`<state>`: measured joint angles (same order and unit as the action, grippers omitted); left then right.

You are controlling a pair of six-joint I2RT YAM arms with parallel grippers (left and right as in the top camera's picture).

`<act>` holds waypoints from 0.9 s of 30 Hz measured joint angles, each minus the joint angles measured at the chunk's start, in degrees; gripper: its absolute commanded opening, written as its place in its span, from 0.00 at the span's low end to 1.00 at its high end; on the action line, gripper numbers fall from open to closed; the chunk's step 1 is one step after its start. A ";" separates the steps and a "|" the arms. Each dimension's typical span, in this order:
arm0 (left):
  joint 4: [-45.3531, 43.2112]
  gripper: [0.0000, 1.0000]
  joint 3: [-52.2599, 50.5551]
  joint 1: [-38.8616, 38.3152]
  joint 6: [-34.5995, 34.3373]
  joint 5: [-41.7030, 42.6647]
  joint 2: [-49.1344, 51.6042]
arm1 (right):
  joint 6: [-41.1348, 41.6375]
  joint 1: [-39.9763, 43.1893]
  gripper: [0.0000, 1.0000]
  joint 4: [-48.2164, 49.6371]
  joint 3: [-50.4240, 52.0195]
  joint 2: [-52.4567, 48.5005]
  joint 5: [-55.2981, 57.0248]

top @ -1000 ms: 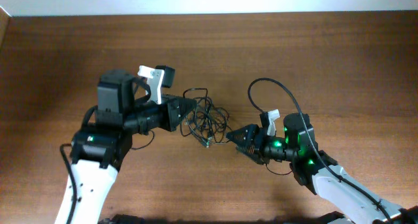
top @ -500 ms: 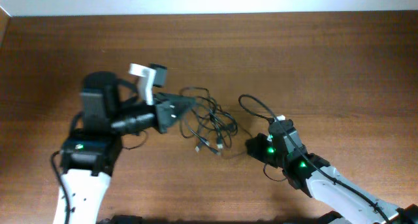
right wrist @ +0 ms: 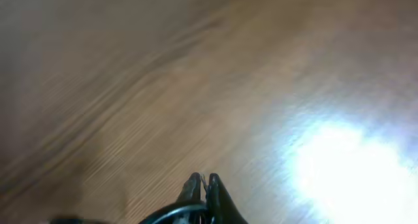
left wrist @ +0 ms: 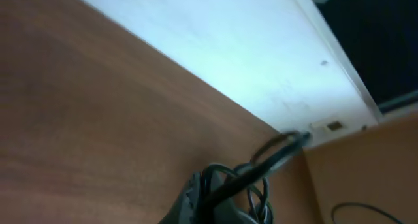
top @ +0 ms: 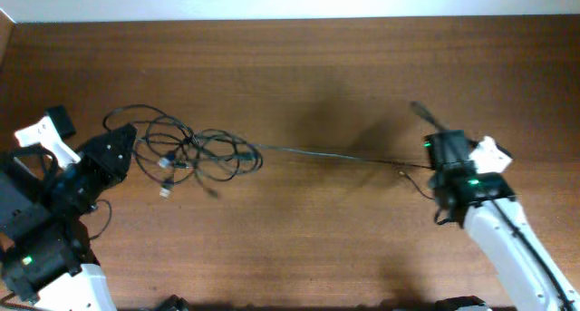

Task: Untangle cables

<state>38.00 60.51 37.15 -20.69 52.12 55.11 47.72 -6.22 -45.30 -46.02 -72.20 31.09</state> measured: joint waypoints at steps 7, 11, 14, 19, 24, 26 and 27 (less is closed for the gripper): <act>3.41 0.00 -0.15 -0.81 -9.70 -21.53 0.15 | -3.98 26.95 0.04 -0.79 -0.17 0.07 -19.02; 9.51 0.00 -0.52 -0.87 -22.38 -33.97 3.93 | -7.28 33.64 0.04 -1.01 -0.15 0.07 -27.71; 10.10 0.00 -0.59 -0.57 -30.23 -33.42 10.91 | -8.96 34.97 0.04 -0.52 -0.15 0.04 -30.64; -3.10 0.00 -0.61 -2.60 -13.64 -14.99 24.30 | -16.44 36.54 0.04 1.81 -0.15 0.04 -45.03; -5.68 0.00 -0.61 -11.10 10.43 7.50 34.47 | -28.81 29.99 0.50 2.12 -0.15 0.04 -61.02; -5.73 0.00 -0.61 -13.88 19.37 15.65 35.67 | -31.82 25.20 0.66 2.25 -0.15 0.04 -64.17; -5.77 0.00 -0.61 -14.95 22.80 19.15 35.67 | -32.92 22.73 0.74 2.38 -0.15 0.04 -64.96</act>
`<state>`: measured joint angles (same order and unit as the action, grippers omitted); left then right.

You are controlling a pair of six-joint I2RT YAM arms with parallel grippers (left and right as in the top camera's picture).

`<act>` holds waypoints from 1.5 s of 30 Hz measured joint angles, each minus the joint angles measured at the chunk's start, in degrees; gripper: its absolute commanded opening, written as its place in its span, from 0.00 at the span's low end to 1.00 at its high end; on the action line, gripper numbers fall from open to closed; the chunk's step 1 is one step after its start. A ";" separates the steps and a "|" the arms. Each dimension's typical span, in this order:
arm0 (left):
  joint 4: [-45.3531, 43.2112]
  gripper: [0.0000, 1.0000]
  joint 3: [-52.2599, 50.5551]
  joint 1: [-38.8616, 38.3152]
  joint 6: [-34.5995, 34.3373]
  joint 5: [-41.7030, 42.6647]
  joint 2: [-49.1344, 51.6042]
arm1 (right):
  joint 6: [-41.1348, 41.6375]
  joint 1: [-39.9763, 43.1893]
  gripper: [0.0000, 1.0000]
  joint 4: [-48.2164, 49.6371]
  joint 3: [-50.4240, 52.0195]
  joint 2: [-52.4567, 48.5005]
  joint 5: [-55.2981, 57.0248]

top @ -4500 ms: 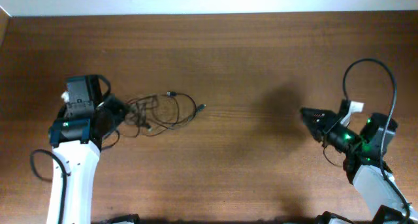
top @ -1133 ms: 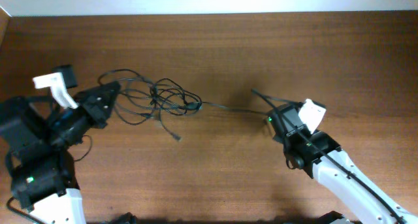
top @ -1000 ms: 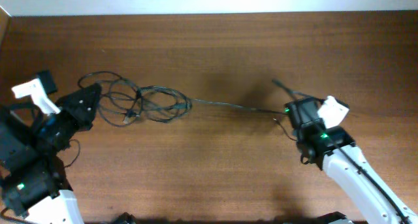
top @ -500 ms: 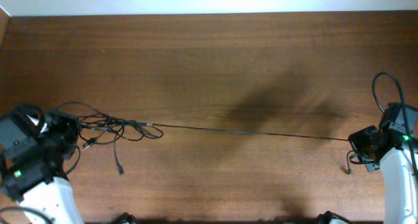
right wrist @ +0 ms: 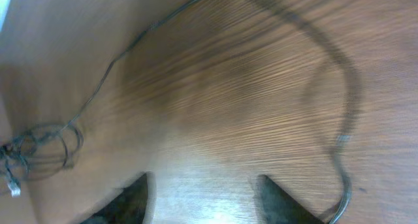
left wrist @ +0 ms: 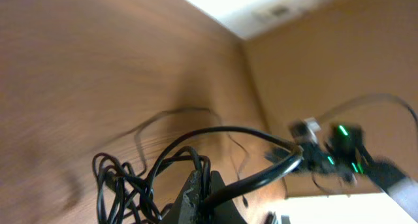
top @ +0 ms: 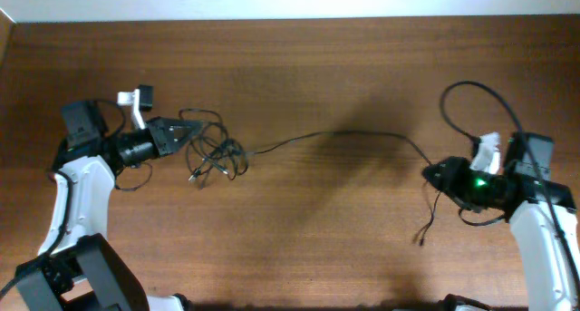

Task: Untangle cables

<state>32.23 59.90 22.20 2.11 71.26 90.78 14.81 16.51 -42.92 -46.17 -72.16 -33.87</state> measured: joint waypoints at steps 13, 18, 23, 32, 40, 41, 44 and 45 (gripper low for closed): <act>4.52 0.00 0.04 -2.93 10.38 16.76 0.02 | -21.62 -33.40 0.84 24.22 0.07 -2.64 -12.94; 6.29 0.00 0.04 -5.20 10.34 16.94 0.02 | -20.24 -40.09 0.67 34.01 0.07 -7.82 -13.33; 6.32 0.00 0.04 -11.04 10.36 17.05 0.02 | -12.81 -42.18 0.66 40.50 0.07 -11.23 -17.53; 6.34 0.00 0.04 -15.12 9.55 17.05 0.02 | -11.39 -48.83 0.51 44.70 0.09 -11.52 -13.49; 6.29 0.00 0.04 -15.12 8.11 17.03 0.04 | -11.17 -51.58 0.17 52.57 0.09 -17.70 -7.50; 6.34 0.00 0.04 -15.12 8.09 17.03 0.02 | -10.93 -51.76 0.04 52.83 0.09 -18.88 -7.43; 6.16 0.01 0.04 -15.12 8.09 16.96 0.04 | -9.42 -51.80 0.04 52.83 0.09 -19.80 -7.13; 5.86 0.04 0.04 -15.12 8.07 16.24 0.04 | -7.91 -51.65 0.04 52.65 0.09 -19.80 -7.13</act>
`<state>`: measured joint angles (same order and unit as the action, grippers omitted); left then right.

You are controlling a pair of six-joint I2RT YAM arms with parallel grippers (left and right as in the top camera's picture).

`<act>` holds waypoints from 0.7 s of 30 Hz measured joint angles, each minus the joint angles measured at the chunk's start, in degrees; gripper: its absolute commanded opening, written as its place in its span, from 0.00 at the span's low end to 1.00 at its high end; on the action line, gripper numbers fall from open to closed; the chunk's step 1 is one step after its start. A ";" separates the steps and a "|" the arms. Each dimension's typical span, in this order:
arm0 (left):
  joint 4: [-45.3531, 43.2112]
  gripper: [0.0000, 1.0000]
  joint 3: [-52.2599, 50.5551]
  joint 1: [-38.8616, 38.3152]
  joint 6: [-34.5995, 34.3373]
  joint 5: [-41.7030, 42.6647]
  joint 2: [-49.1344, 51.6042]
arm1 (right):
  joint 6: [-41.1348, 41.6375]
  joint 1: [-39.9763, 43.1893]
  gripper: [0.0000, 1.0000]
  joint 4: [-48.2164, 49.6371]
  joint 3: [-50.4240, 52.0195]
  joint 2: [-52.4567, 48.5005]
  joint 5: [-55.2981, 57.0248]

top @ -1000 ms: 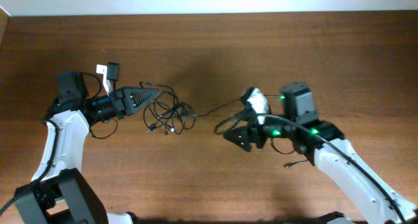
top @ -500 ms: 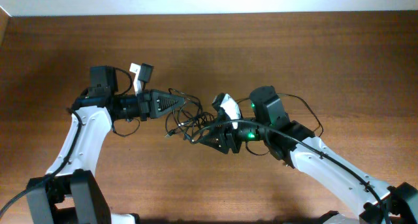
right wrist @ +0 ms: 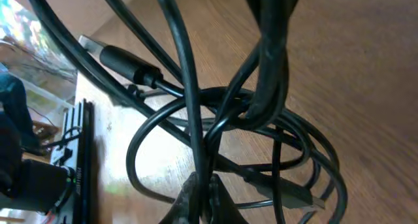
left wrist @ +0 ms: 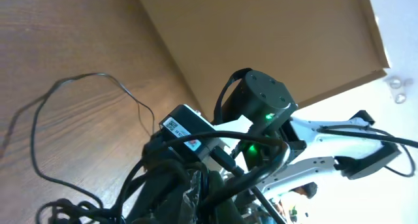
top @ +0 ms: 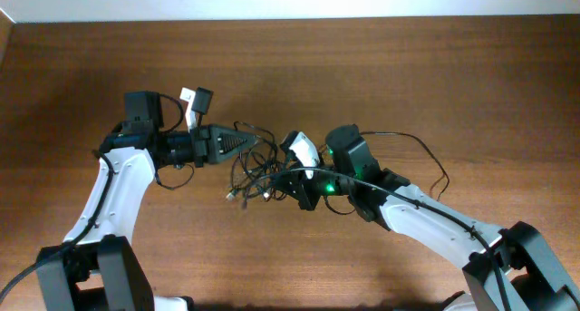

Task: Untangle cables

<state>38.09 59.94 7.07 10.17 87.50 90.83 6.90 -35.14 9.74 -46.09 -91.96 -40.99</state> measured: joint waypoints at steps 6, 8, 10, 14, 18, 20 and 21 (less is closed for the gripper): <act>0.17 0.99 0.00 -0.09 -0.61 -22.03 0.00 | 6.62 4.55 0.04 -0.42 0.00 2.71 -10.47; 0.24 0.99 0.00 -0.15 -2.45 -28.37 0.04 | 10.47 8.68 0.04 -0.20 0.00 4.72 -14.69; 0.37 0.99 0.00 -0.15 -5.97 -31.15 0.04 | 12.66 10.93 0.04 -0.24 0.00 4.87 -16.72; 4.11 0.99 0.00 -1.84 -10.75 -33.18 0.04 | 15.76 11.54 0.04 3.32 0.04 4.92 -20.00; 4.11 0.99 0.00 -7.08 -11.78 -35.98 0.04 | 20.46 11.61 0.04 8.68 0.13 4.96 -22.56; 3.15 0.96 0.00 -11.28 -12.02 -42.77 0.04 | 24.79 11.61 0.04 12.17 0.13 4.96 -25.18; 2.60 0.91 0.00 -12.46 -12.72 -44.85 0.04 | 26.80 11.65 0.04 14.45 0.20 4.96 -26.51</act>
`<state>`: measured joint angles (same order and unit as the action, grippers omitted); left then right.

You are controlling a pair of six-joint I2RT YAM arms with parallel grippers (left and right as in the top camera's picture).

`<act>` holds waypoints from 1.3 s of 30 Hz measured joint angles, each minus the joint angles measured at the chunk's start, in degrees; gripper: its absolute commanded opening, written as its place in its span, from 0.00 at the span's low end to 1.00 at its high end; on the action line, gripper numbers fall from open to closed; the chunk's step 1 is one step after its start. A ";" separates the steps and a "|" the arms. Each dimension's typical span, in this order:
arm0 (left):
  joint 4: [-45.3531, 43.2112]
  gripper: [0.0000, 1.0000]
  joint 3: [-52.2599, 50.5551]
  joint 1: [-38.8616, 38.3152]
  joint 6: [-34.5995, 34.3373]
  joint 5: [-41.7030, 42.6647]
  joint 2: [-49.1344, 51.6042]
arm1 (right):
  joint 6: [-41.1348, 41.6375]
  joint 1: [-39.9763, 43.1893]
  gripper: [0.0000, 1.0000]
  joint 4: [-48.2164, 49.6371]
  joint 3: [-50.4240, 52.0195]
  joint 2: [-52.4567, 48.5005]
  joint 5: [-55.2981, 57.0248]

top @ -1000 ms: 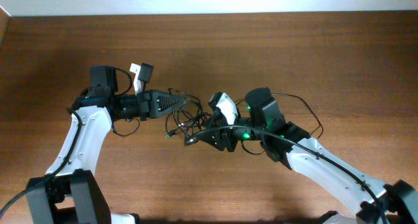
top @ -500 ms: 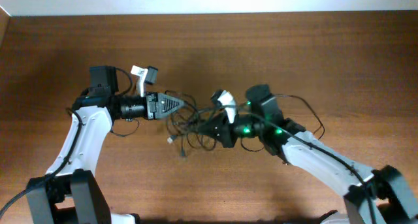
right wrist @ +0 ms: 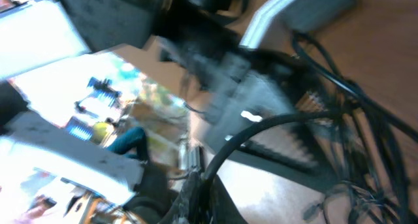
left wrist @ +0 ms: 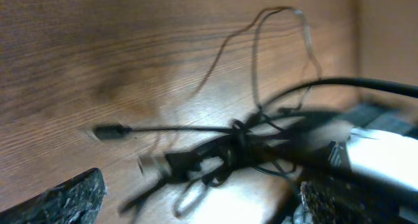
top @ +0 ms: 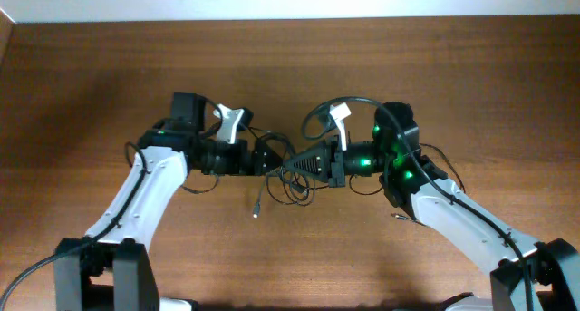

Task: Untangle cables

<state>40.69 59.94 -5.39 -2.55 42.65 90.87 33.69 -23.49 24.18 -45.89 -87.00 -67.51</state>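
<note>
Thin black cables form a small tangle [top: 288,177] on the wooden table [top: 290,66], between my two grippers at the middle. One loose plug end [top: 256,211] trails toward the front. My left gripper [top: 265,157] is at the tangle's left, and the left wrist view shows it open [left wrist: 199,192], its fingers [left wrist: 72,198] wide apart with the knot [left wrist: 236,138] ahead. My right gripper [top: 301,164] points left at the tangle and is shut [right wrist: 201,185] on a black cable [right wrist: 261,123]. That cable arcs in a loop [top: 319,116] over the right arm.
A thin cable strand [left wrist: 281,34] lies curved on the table beyond the knot. A small plug [left wrist: 108,130] lies at the knot's left. The white wall edge [top: 290,3] runs along the far side of the table.
My left gripper was shut on the tangle and is now open, a little further right. My right gripper, still shut on a cable, now points left from the tangle's right side.
First the grippers were far apart, both shut on cable, a strand taut between them and the tangle at the left. Then the right stood open and the strand lay slack. Later both were shut on the tangle at mid-table. Now only the right holds.
</note>
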 measured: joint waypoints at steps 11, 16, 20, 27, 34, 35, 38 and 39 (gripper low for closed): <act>1.44 0.51 1.25 -8.24 -31.65 -56.94 4.42 | 20.96 19.98 0.04 20.65 0.35 -0.24 -9.33; 0.24 0.00 1.01 -2.08 -37.81 -54.82 6.51 | 17.35 31.41 0.04 9.92 -0.04 0.31 -5.73; -2.86 0.00 0.92 -2.60 -35.67 -40.09 6.54 | 4.20 31.12 0.04 -20.57 -0.68 0.61 10.14; -12.66 0.00 0.85 -6.49 -6.43 -0.79 6.54 | -5.64 27.54 0.51 -39.26 -0.31 0.61 21.68; -23.30 0.00 0.76 -7.21 -0.63 15.12 6.54 | -6.40 19.45 0.71 -51.45 -0.35 0.61 21.33; -24.52 0.00 0.79 -7.23 -0.44 16.17 6.54 | -6.21 17.92 0.74 -51.87 -0.35 0.61 21.33; -25.42 0.00 0.79 -7.23 -0.42 17.59 6.54 | -5.49 13.42 0.88 -51.89 -0.35 0.61 21.33; -25.46 0.00 0.79 -7.21 -0.44 17.75 6.54 | -5.46 12.72 0.88 -51.89 -0.35 0.61 21.35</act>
<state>15.22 60.73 -12.60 -2.98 60.40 97.41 28.23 -10.76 -27.70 -46.24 -86.39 -46.15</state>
